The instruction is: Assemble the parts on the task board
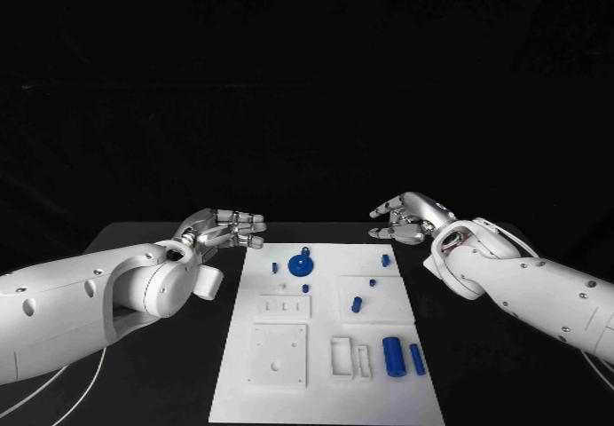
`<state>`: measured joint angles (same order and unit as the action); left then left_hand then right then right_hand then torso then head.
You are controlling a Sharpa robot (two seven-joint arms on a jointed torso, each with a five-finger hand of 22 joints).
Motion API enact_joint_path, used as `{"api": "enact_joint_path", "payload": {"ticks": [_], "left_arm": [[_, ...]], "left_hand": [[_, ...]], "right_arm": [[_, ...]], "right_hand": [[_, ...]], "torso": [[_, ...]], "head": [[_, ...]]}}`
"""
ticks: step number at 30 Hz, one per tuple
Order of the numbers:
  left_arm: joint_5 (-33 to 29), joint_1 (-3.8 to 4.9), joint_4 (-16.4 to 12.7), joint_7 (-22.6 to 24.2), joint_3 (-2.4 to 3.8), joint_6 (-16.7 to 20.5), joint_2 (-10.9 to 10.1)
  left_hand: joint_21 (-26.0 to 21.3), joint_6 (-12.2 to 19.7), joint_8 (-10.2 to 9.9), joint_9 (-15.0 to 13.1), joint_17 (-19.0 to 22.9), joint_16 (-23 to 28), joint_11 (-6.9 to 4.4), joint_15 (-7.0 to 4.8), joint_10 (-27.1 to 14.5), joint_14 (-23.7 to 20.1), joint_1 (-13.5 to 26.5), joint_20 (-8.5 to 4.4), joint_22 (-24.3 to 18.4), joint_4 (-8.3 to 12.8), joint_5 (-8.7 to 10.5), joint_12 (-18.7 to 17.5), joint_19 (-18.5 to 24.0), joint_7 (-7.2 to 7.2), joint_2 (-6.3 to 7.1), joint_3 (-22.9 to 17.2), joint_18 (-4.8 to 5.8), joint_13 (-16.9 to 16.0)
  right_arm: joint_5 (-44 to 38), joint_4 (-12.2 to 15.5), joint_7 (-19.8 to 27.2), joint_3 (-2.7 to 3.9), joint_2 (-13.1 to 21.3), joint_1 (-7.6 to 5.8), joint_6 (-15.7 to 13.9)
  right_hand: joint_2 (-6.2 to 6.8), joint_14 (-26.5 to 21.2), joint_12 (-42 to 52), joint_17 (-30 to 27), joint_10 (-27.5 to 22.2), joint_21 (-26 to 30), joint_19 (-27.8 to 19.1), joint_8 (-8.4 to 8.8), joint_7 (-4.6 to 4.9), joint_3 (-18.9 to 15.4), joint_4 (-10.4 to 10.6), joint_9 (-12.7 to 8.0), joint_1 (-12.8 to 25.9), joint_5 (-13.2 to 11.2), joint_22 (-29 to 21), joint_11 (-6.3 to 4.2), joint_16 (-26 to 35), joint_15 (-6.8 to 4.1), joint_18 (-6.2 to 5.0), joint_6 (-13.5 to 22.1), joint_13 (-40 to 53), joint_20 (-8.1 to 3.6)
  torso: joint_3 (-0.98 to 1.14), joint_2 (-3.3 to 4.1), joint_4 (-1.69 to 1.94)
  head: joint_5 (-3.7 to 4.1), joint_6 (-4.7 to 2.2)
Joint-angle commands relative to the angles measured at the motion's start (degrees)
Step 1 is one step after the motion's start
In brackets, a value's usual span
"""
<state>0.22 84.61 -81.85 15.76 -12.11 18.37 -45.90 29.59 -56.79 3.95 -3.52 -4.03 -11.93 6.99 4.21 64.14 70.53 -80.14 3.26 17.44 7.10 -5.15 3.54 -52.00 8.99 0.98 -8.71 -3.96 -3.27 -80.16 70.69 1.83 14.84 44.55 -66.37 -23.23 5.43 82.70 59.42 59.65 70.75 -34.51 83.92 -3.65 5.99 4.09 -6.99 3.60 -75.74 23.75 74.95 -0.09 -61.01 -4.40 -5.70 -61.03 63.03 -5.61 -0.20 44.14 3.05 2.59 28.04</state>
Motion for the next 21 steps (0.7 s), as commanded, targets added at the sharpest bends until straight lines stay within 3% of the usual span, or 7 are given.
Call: {"api": "enact_joint_path", "payload": {"ticks": [1,7,9,11,15,21], "left_arm": [[0.18,0.09,-0.03,0.60,0.02,-1.12,-0.03],[0.25,0.04,0.04,0.54,0.00,-1.36,-0.06],[0.27,0.02,0.04,0.54,0.00,-1.42,-0.12],[0.29,0.00,0.05,0.55,0.00,-1.44,-0.19],[0.30,-0.05,0.13,0.57,-0.01,-1.46,-0.28],[0.31,-0.15,0.27,0.66,-0.01,-1.53,-0.37]], "left_hand": [[0.31,-0.05,-0.16,-0.09,0.07,-0.03,-0.05,0.01,0.75,-0.31,-0.40,-0.10,-0.04,0.08,0.05,-0.17,0.43,-0.14,-0.14,-0.12,-0.06,-0.07],[0.39,-0.08,-0.16,-0.09,0.07,-0.03,-0.23,-0.03,1.44,-0.34,-0.29,-0.16,-0.01,0.09,0.05,-0.18,0.52,-0.18,-0.13,-0.41,0.02,-0.07],[0.39,-0.08,-0.16,-0.09,0.07,-0.03,-0.23,-0.03,1.44,-0.34,-0.29,-0.16,-0.01,0.09,0.05,-0.18,0.52,-0.18,-0.13,-0.41,0.02,-0.07],[0.39,-0.08,-0.16,-0.09,0.07,-0.03,-0.22,-0.03,1.42,-0.35,-0.29,-0.16,0.00,0.10,0.05,-0.18,0.53,-0.18,-0.12,-0.42,0.03,-0.07],[0.47,-0.06,-0.17,-0.09,0.07,-0.01,-0.07,0.02,0.90,-0.39,-0.29,-0.17,0.04,0.21,0.04,-0.18,0.61,-0.13,0.03,-0.62,0.04,-0.07],[0.52,-0.06,-0.16,-0.09,0.07,-0.01,0.13,0.07,0.14,-0.41,-0.31,-0.11,0.06,0.29,0.06,-0.19,0.66,-0.11,0.11,-0.62,0.00,-0.07]], "right_arm": [[3.33,-1.64,5.24,0.09,0.72,0.32,7.09],[3.60,-4.77,6.45,0.15,1.26,1.00,10.76],[3.83,-5.80,6.71,0.16,1.29,1.41,11.67],[4.36,-6.84,6.96,0.17,1.23,1.81,12.45],[5.41,-8.48,7.35,0.17,0.96,2.36,13.35],[6.75,-10.94,7.94,0.16,-0.01,3.08,14.12]], "right_hand": [[-0.35,-0.16,-0.12,0.17,-0.39,0.07,2.65,0.09,0.04,0.35,-1.39,-0.04,-0.24,0.56,1.29,-0.01,0.12,0.34,-0.28,-0.04,0.05,0.40],[-0.46,-0.29,-0.66,-0.05,-0.78,0.68,2.58,0.11,0.24,-0.47,-3.39,-0.05,-0.27,1.79,1.69,0.12,0.58,0.45,-0.10,0.84,-0.40,0.47],[-0.47,-0.42,-0.98,-0.30,-1.10,1.28,2.44,0.11,0.36,-0.59,-3.90,-0.05,-0.49,2.40,1.67,0.19,0.91,0.52,-0.08,1.24,-0.64,0.53],[-0.47,-0.64,-1.29,-0.61,-1.44,1.88,2.31,0.11,0.53,-0.66,-4.45,-0.05,-0.75,3.16,1.67,0.30,1.31,0.59,-0.04,1.93,-0.89,0.60],[-0.54,-1.02,-1.78,-1.18,-2.06,3.29,2.00,0.13,0.64,-0.72,-5.06,-0.07,-0.84,3.68,1.53,0.40,1.98,0.69,-0.12,2.87,-1.29,0.67],[-0.67,-1.12,-1.77,-1.40,-2.38,4.10,2.06,0.23,0.81,-1.57,-5.39,-0.15,-0.74,3.48,1.78,0.54,2.13,0.80,-0.27,4.93,-1.53,0.80]], "torso": [[0.55,-0.09,-0.36],[0.97,-0.11,-0.44],[0.95,-0.09,-0.40],[1.11,-0.07,-0.44],[1.12,-0.07,-0.39],[0.82,-0.06,-0.26]], "head": [[0.52,0.29],[1.09,0.59],[1.28,0.72],[1.36,0.81],[1.42,0.92],[1.61,1.11]]}}
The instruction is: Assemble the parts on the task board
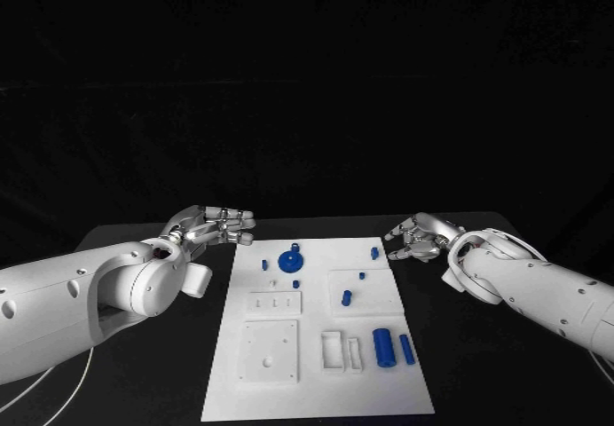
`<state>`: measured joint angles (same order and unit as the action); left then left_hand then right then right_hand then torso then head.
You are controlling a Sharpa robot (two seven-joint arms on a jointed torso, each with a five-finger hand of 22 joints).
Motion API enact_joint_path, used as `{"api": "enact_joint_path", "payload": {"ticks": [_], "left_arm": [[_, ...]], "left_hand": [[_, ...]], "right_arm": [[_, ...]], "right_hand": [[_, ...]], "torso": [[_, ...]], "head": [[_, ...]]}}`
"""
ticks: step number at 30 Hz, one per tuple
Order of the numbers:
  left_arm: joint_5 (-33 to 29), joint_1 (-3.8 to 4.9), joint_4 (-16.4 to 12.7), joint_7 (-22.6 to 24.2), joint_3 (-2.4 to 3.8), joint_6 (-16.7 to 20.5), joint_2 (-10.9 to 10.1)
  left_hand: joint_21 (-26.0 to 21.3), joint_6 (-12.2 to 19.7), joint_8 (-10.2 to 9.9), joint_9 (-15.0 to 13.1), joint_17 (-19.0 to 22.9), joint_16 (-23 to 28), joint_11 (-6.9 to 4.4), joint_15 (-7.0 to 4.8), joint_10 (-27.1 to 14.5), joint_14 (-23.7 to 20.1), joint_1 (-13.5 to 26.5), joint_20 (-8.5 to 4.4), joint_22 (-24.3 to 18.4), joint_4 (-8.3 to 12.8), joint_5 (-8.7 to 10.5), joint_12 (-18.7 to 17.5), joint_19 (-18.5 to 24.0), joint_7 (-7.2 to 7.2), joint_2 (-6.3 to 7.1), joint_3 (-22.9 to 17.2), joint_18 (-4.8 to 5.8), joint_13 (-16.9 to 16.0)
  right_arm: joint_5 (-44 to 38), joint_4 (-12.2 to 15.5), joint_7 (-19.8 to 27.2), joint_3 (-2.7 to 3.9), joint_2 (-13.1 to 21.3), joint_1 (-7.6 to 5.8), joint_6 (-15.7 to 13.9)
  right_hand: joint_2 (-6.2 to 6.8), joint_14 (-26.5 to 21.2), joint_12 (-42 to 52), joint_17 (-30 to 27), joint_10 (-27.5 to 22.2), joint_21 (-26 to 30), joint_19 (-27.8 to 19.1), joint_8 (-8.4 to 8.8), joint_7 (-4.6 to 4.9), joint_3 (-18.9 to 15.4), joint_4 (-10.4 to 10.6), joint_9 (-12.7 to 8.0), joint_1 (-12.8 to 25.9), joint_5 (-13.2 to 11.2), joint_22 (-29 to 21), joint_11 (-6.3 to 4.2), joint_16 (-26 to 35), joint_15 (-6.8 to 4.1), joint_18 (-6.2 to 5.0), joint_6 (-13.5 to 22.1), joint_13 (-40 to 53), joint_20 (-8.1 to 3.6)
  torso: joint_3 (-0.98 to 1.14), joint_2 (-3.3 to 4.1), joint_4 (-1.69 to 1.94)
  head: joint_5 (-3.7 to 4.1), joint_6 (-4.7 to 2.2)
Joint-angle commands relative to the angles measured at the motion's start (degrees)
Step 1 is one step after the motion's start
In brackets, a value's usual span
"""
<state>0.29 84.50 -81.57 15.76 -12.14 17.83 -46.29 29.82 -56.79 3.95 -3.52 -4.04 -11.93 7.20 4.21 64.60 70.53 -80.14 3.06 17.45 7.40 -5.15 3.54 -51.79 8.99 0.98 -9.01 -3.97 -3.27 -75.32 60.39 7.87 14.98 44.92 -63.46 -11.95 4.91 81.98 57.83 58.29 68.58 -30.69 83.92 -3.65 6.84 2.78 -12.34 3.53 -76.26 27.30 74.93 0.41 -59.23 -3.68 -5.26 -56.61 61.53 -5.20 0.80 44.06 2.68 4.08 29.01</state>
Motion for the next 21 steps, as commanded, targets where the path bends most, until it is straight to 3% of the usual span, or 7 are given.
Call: {"api": "enact_joint_path", "payload": {"ticks": [1,7,10,21], "left_arm": [[0.24,-0.06,0.02,0.66,0.03,-1.02,0.02],[0.27,-0.18,0.21,0.68,0.03,-1.11,0.10],[0.30,-0.22,0.29,0.67,0.03,-1.11,0.11],[0.41,-0.25,0.39,0.64,0.03,-1.22,0.20]], "left_hand": [[0.30,-0.06,-0.16,-0.09,0.08,-0.01,-0.08,0.07,-0.33,-0.41,-0.31,0.10,0.05,-0.01,0.06,-0.19,0.45,-0.11,0.11,-0.32,0.01,-0.07],[0.35,-0.01,-0.16,-0.09,0.08,0.01,0.00,0.12,-0.64,-0.44,-0.33,0.14,0.06,0.02,0.04,-0.18,0.49,-0.07,0.10,-0.25,-0.04,-0.07],[0.35,-0.01,-0.16,-0.09,0.08,0.01,0.00,0.12,-0.64,-0.44,-0.33,0.14,0.06,0.02,0.04,-0.18,0.49,-0.07,0.10,-0.25,-0.04,-0.07],[0.35,-0.01,-0.16,-0.09,0.08,0.01,0.00,0.12,-0.64,-0.44,-0.33,0.14,0.06,0.02,0.04,-0.18,0.49,-0.07,0.10,-0.25,-0.04,-0.07]], "right_arm": [[2.15,-1.11,2.00,0.02,-0.66,0.26,2.96],[2.92,-2.80,2.36,0.01,-1.85,0.60,3.40],[3.13,-3.38,2.47,0.01,-2.38,0.74,3.65],[3.31,-4.96,2.63,0.01,-4.09,1.11,3.64]], "right_hand": [[-0.15,-0.39,-0.17,-0.04,-0.20,0.28,2.06,0.23,-0.04,-0.27,-0.03,-0.08,-0.21,-0.07,1.80,0.05,0.34,0.08,-0.70,0.55,-0.02,0.39],[-0.31,-0.40,-0.04,-0.05,-0.38,0.59,2.14,0.21,-0.02,-0.75,0.03,-0.08,-0.38,-0.05,2.12,0.08,0.29,0.11,-0.79,0.71,-0.10,0.44],[-0.39,-0.42,0.03,-0.05,-0.40,0.74,2.20,0.21,-0.02,-0.97,0.14,-0.08,-0.26,-0.22,2.30,0.09,0.25,0.12,-0.83,0.75,-0.15,0.45],[-1.17,-0.22,0.61,0.34,-0.15,0.50,2.43,0.14,-0.13,-1.44,1.10,-0.02,0.64,-0.89,2.69,0.03,-0.24,0.09,-0.88,-0.57,0.14,0.45]], "torso": [[-0.15,0.02,0.13],[-0.25,0.03,0.25],[-0.17,0.09,0.32],[-0.29,0.03,0.27]], "head": [[0.14,0.16],[0.22,0.28],[0.28,0.29],[0.29,0.41]]}}
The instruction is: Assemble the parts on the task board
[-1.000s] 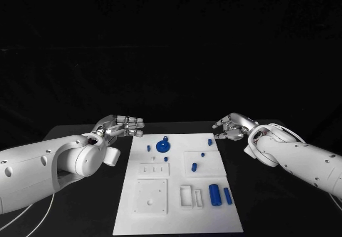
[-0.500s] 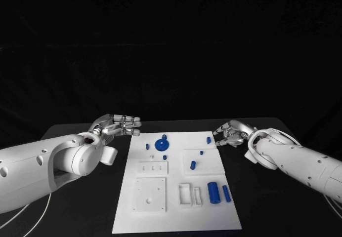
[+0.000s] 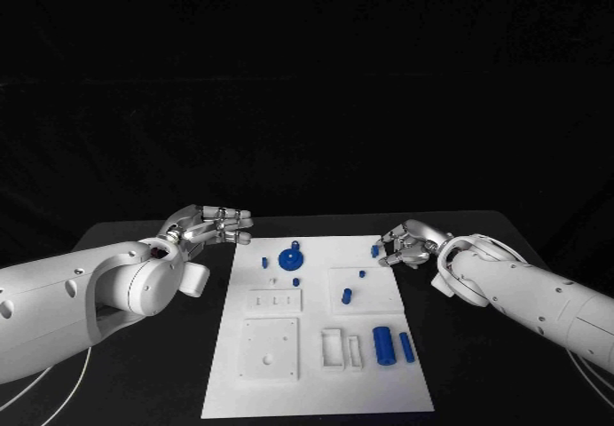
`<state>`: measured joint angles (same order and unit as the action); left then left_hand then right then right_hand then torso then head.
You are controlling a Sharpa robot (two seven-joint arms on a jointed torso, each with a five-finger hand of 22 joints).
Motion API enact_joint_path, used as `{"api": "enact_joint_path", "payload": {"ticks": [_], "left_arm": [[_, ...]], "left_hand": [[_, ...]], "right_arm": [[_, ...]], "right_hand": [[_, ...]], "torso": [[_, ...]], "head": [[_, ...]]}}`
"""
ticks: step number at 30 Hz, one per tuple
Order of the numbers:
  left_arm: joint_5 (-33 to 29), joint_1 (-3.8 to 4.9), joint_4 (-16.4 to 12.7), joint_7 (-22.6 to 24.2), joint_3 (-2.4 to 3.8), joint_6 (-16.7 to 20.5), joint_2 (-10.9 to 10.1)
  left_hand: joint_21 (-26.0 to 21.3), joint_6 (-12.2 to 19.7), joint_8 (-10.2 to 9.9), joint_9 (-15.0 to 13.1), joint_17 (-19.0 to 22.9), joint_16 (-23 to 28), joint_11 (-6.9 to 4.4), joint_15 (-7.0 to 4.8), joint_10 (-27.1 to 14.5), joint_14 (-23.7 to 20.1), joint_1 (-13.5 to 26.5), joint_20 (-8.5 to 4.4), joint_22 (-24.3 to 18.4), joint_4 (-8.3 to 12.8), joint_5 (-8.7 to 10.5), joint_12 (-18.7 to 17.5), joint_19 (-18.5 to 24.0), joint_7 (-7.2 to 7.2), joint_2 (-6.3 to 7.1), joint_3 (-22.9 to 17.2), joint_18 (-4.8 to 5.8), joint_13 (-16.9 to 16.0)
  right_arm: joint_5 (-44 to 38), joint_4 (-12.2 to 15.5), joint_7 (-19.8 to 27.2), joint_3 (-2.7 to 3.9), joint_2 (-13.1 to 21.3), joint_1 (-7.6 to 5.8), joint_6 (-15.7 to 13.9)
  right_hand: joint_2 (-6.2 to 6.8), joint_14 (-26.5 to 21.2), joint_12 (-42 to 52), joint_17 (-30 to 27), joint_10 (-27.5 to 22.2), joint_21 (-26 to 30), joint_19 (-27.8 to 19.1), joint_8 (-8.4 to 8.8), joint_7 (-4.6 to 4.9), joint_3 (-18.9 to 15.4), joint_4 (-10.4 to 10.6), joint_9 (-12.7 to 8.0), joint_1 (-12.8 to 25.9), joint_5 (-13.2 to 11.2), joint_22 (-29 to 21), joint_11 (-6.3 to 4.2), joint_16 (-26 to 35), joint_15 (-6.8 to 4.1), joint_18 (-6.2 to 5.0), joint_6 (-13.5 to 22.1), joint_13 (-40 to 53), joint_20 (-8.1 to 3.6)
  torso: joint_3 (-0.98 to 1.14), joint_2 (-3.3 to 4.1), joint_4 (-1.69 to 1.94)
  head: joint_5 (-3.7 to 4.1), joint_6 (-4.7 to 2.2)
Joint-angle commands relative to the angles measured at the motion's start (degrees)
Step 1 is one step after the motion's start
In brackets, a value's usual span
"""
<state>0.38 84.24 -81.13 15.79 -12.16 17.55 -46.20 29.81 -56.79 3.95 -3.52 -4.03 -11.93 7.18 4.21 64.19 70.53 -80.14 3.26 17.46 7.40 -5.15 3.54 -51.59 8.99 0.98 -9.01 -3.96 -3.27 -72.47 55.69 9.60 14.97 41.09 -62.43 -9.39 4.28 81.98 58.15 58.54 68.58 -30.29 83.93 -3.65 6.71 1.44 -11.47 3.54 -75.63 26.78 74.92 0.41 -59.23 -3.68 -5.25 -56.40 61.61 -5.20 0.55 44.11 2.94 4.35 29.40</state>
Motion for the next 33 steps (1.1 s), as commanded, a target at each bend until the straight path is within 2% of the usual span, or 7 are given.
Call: {"api": "enact_joint_path", "payload": {"ticks": [1,8,17,24,29,33], "left_arm": [[0.35,0.01,-0.04,0.60,0.04,-0.94,0.11],[0.46,0.01,-0.03,0.53,0.04,-0.94,0.12],[0.58,0.01,-0.04,0.44,0.04,-1.03,0.17],[0.62,0.01,-0.01,0.37,0.04,-1.07,0.18],[0.63,0.01,-0.01,0.32,0.04,-1.08,0.17],[0.65,0.01,-0.03,0.27,0.04,-1.11,0.16]], "left_hand": [[0.35,-0.01,-0.16,-0.09,0.08,0.01,0.02,0.12,-0.23,-0.45,-0.33,-0.06,0.06,0.02,0.04,-0.18,0.28,-0.07,0.10,-0.25,-0.04,-0.07],[0.35,-0.01,-0.16,-0.09,0.08,0.01,0.02,0.12,-0.23,-0.45,-0.33,-0.06,0.06,0.02,0.04,-0.18,0.28,-0.07,0.10,-0.25,-0.04,-0.07],[0.35,-0.01,-0.16,-0.09,0.08,0.01,0.02,0.12,-0.23,-0.45,-0.33,-0.06,0.06,0.02,0.04,-0.18,0.28,-0.07,0.10,-0.25,-0.04,-0.07],[0.59,0.02,-0.17,-0.09,0.08,-0.01,0.04,0.11,-0.32,-0.43,-0.47,-0.04,0.15,0.12,0.00,-0.17,0.40,-0.06,-0.02,-0.07,-0.10,-0.08],[0.59,0.02,-0.17,-0.09,0.08,-0.01,0.04,0.11,-0.32,-0.43,-0.47,-0.04,0.15,0.12,0.00,-0.17,0.40,-0.06,-0.02,-0.07,-0.10,-0.08],[0.60,0.03,-0.16,-0.09,0.08,-0.02,0.04,0.12,-0.34,-0.43,-0.41,-0.03,0.14,0.07,0.01,-0.16,0.43,-0.05,-0.02,-0.02,-0.10,-0.08]], "right_arm": [[0.46,-0.39,0.90,0.01,-0.38,0.09,1.09],[0.54,-1.01,1.04,0.01,-1.10,0.16,1.50],[0.64,-1.66,1.32,0.01,-1.87,0.20,1.49],[0.66,-1.94,1.38,0.01,-2.17,0.20,1.50],[0.67,-2.09,1.36,0.01,-2.26,0.20,1.37],[0.67,-2.23,1.40,0.01,-2.28,0.20,1.13]], "right_hand": [[-0.60,-0.20,0.38,0.10,-0.09,0.00,2.47,0.14,-0.03,-0.07,0.26,-0.03,0.01,-0.55,2.76,0.00,-0.26,0.08,-0.89,-1.05,0.11,0.45],[-1.13,-0.15,0.71,0.19,0.09,-0.07,2.53,0.08,-0.19,0.29,0.48,0.02,0.24,-1.52,2.95,-0.08,-0.37,0.02,-0.80,-2.75,0.30,0.39],[-2.63,0.01,1.33,0.70,0.32,-0.52,2.63,0.15,-0.45,3.01,0.71,-0.01,1.24,-5.13,3.19,-0.27,-0.84,-0.12,-0.54,-4.29,0.75,0.23],[-2.42,0.08,1.52,0.92,0.42,-0.84,2.63,0.13,-0.53,5.46,0.59,-0.01,1.87,-6.39,3.22,-0.32,-0.93,-0.16,-0.46,-4.68,0.93,0.18],[-2.57,0.10,1.54,1.03,0.43,-0.81,2.58,0.14,-0.63,6.39,0.58,-0.01,1.90,-7.13,3.22,-0.37,-1.00,-0.20,-0.45,-5.17,0.96,0.14],[-2.93,0.16,1.76,1.13,0.57,-1.03,2.61,0.12,-0.95,7.56,0.69,0.01,1.94,-8.60,3.27,-0.55,-1.07,-0.31,-0.39,-6.34,1.16,0.07]], "torso": [[-0.05,-0.02,0.01],[-0.08,-0.04,-0.02],[-0.09,-0.12,-0.05],[-0.06,-0.11,-0.06],[-0.07,-0.14,-0.09],[-0.06,-0.14,-0.11]], "head": [[0.01,0.02],[-0.01,0.17],[-0.05,0.31],[-0.10,0.34],[-0.12,0.33],[-0.11,0.35]]}}
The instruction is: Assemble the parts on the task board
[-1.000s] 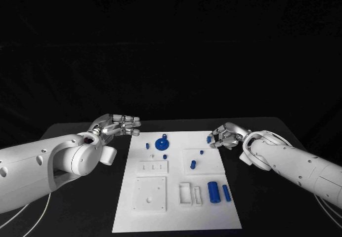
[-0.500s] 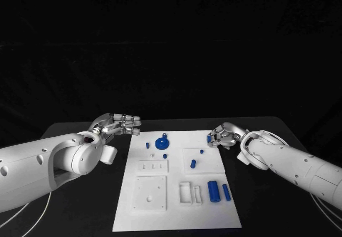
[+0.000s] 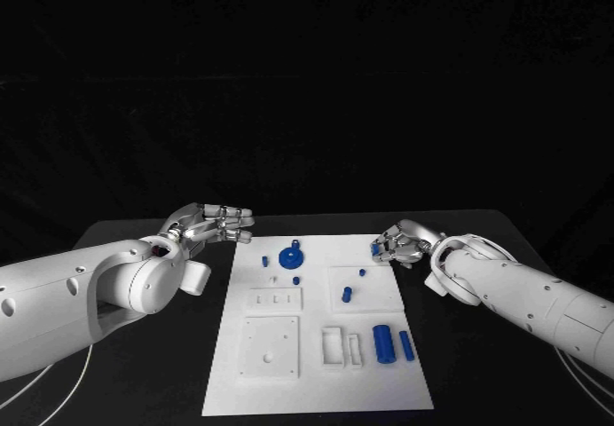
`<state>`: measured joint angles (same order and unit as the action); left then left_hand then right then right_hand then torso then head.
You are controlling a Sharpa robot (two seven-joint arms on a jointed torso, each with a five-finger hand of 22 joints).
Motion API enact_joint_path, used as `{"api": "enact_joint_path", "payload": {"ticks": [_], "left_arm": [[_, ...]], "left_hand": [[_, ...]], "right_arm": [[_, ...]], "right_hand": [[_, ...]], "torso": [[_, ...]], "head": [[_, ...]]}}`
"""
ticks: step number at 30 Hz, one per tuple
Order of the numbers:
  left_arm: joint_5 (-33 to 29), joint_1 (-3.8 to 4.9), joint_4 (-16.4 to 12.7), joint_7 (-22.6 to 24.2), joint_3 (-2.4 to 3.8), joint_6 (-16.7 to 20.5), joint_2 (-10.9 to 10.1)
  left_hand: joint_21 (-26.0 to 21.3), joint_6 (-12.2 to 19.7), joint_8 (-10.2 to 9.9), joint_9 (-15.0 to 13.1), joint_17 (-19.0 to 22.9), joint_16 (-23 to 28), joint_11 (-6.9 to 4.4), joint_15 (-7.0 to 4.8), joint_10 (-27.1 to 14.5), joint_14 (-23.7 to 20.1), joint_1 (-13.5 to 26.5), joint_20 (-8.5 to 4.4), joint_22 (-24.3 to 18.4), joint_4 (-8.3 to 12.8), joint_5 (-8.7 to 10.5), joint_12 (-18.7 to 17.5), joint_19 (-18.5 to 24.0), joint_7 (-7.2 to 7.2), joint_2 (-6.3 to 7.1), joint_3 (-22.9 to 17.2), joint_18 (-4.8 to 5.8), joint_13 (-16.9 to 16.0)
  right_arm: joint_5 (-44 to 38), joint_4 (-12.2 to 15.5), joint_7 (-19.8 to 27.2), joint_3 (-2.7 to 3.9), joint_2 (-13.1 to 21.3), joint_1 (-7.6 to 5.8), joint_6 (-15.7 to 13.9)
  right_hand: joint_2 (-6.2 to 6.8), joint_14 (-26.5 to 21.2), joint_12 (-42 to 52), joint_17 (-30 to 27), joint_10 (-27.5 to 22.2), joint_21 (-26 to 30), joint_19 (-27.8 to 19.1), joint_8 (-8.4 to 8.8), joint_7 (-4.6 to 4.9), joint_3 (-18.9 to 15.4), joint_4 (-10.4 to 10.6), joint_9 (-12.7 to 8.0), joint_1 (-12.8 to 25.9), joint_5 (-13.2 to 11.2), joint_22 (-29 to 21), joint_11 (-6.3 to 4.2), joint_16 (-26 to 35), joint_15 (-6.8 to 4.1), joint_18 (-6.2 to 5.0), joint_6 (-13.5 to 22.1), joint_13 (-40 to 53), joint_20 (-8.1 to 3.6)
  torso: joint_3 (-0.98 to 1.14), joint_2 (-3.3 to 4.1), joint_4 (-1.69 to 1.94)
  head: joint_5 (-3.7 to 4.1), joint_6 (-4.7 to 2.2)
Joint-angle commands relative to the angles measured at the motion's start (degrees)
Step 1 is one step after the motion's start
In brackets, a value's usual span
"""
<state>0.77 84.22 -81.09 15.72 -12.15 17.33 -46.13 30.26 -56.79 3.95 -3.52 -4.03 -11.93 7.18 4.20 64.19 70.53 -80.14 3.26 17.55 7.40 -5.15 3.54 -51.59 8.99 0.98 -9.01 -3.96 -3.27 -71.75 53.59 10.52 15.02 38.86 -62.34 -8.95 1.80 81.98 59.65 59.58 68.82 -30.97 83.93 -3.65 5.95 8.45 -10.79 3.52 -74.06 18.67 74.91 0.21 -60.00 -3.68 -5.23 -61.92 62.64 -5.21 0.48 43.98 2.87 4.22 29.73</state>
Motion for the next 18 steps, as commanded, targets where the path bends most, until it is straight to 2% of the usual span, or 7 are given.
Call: {"api": "enact_joint_path", "payload": {"ticks": [1,3,5,10,12,18], "left_arm": [[0.25,0.03,-0.08,0.34,0.04,-0.90,0.10],[0.26,0.03,-0.08,0.32,0.04,-0.92,0.10],[0.27,0.03,-0.08,0.31,0.04,-0.94,0.10],[0.31,0.03,-0.09,0.28,0.04,-0.98,0.11],[0.34,0.03,-0.10,0.26,0.04,-0.99,0.10],[0.50,0.03,-0.13,0.13,0.04,-1.08,0.10]], "left_hand": [[0.15,0.03,-0.16,-0.09,0.08,-0.02,0.04,0.12,-0.34,-0.43,-0.41,-0.04,0.05,0.07,0.01,-0.16,0.43,-0.05,-0.02,-0.02,-0.10,-0.08],[0.15,0.03,-0.16,-0.09,0.08,-0.02,0.04,0.12,-0.34,-0.43,-0.41,-0.04,0.05,0.07,0.01,-0.16,0.43,-0.05,-0.02,-0.02,-0.10,-0.08],[0.15,0.03,-0.16,-0.09,0.08,-0.02,0.04,0.12,-0.34,-0.43,-0.41,-0.04,0.05,0.07,0.01,-0.16,0.43,-0.05,-0.02,-0.02,-0.10,-0.08],[0.15,0.03,-0.16,-0.09,0.08,-0.02,0.04,0.12,-0.34,-0.43,-0.41,-0.04,0.05,0.07,0.01,-0.16,0.43,-0.05,-0.02,-0.02,-0.10,-0.08],[0.15,0.03,-0.16,-0.09,0.08,-0.02,0.04,0.12,-0.34,-0.43,-0.41,-0.04,0.05,0.07,0.01,-0.16,0.43,-0.05,-0.02,-0.02,-0.10,-0.08],[0.22,-0.01,-0.15,-0.09,0.08,-0.04,0.01,0.09,-0.21,-0.41,-0.48,-0.05,0.06,0.07,0.02,-0.16,0.45,-0.07,-0.09,-0.04,-0.10,-0.08]], "right_arm": [[-0.06,-0.14,0.50,-0.04,-0.06,0.12,0.60],[-0.06,-0.16,0.55,-0.04,-0.10,0.12,0.38],[-0.06,-0.15,0.57,-0.04,-0.14,0.12,0.10],[-0.06,-0.17,0.51,-0.04,-0.20,0.12,-0.81],[-0.06,-0.16,0.45,-0.04,-0.24,0.12,-1.35],[-0.07,0.06,0.30,-0.04,-0.34,0.14,-3.17]], "right_hand": [[-0.52,0.17,0.24,0.12,0.31,-0.40,2.61,0.12,-0.32,0.83,0.05,0.04,0.40,-0.93,3.28,-0.43,-0.31,-0.38,-0.37,-1.20,0.13,0.02],[-0.97,0.17,0.37,0.14,0.42,-0.46,2.60,0.06,-0.73,1.50,0.14,0.11,0.27,-2.74,3.30,-0.65,-0.30,-0.52,-0.27,-2.57,0.25,-0.08],[-1.22,0.24,0.49,0.26,0.56,-0.59,2.62,0.03,-1.20,2.03,0.24,0.18,0.22,-3.55,3.32,-0.86,-0.40,-0.70,-0.13,-4.07,0.38,-0.23],[-1.37,0.32,0.60,0.46,0.82,-0.93,2.66,0.05,-1.82,2.57,0.31,0.25,0.19,-3.69,3.38,-1.19,-0.51,-1.01,0.18,-6.25,0.53,-0.58],[-1.67,0.40,0.64,0.55,0.98,-1.13,2.69,0.04,-2.05,2.93,0.25,0.29,-0.01,-4.51,3.41,-1.32,-0.56,-1.15,0.31,-7.10,0.59,-0.72],[-1.69,0.49,0.62,0.89,1.25,-1.31,2.71,0.05,-2.31,3.09,0.43,0.30,0.18,-4.79,3.40,-1.47,-0.76,-1.31,0.47,-7.85,0.67,-0.94]], "torso": [[0.02,0.00,-0.05],[0.03,-0.01,-0.07],[0.03,-0.02,-0.05],[0.01,-0.02,-0.02],[0.01,-0.02,-0.03],[0.00,-0.04,-0.09]], "head": [[0.02,0.02],[0.04,0.06],[0.06,0.02],[0.09,0.07],[0.07,0.06],[0.04,0.10]]}}
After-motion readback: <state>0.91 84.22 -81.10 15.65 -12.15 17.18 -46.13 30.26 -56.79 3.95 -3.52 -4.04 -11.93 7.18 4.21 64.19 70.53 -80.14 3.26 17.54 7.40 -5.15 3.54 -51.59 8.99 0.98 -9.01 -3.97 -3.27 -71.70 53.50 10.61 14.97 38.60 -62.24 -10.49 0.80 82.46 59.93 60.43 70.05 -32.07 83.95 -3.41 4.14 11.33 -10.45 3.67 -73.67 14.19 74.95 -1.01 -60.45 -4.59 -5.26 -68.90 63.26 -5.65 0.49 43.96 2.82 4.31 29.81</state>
